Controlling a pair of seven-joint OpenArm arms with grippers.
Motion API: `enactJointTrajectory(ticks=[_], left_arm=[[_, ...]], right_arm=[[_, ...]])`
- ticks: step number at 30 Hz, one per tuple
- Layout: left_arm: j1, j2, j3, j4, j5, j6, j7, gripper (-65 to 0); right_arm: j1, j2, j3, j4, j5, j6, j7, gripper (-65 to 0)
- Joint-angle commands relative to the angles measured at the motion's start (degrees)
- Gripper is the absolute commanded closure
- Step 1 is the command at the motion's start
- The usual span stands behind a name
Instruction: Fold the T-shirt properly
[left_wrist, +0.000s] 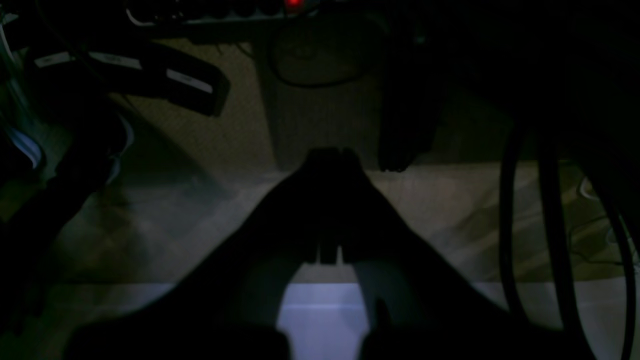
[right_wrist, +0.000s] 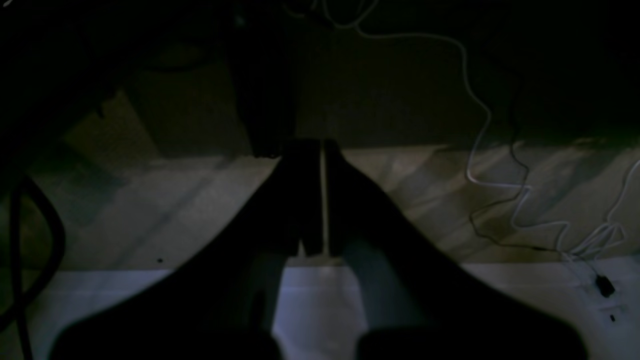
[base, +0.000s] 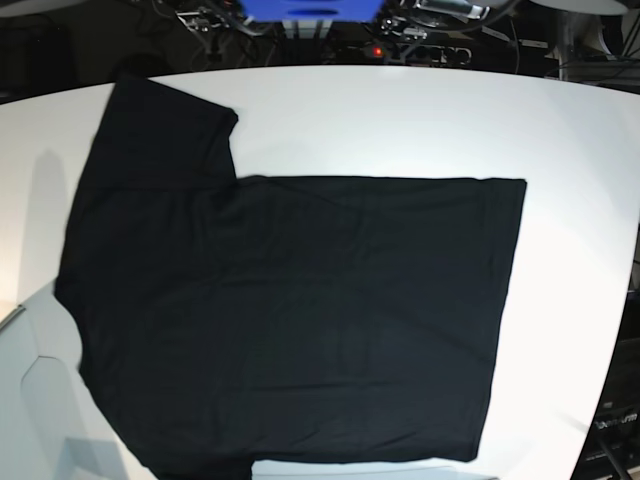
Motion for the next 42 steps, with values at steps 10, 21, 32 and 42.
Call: enactJointTrajectory(ticks=[10,21,32,42], left_arm=[[0.29,-0.05,-0.01,0.03,-0.48,0.31,0.48,0.0],[0.99,-0.14,-0.01,0.03,-0.48,0.31,0.48,0.0],[0.99,-0.49,-0.01,0.03,-0.48,0.31,0.48,0.0],[2.48,-1.29,-0.1,0.12,-0.48,0.22,-0.13,0.0]], right_arm=[[-0.36,-0.14,-0.08,0.04,0.04,0.78,-0.12,0.0],[-0.45,-0.14,-0.08,0.04,0.04,0.78,-0.12,0.0],[-0.45,-0.14,-0.08,0.04,0.04,0.78,-0.12,0.0],[-2.21,-0.14,-0.08,0.66,0.04,0.78,0.4,0.0]])
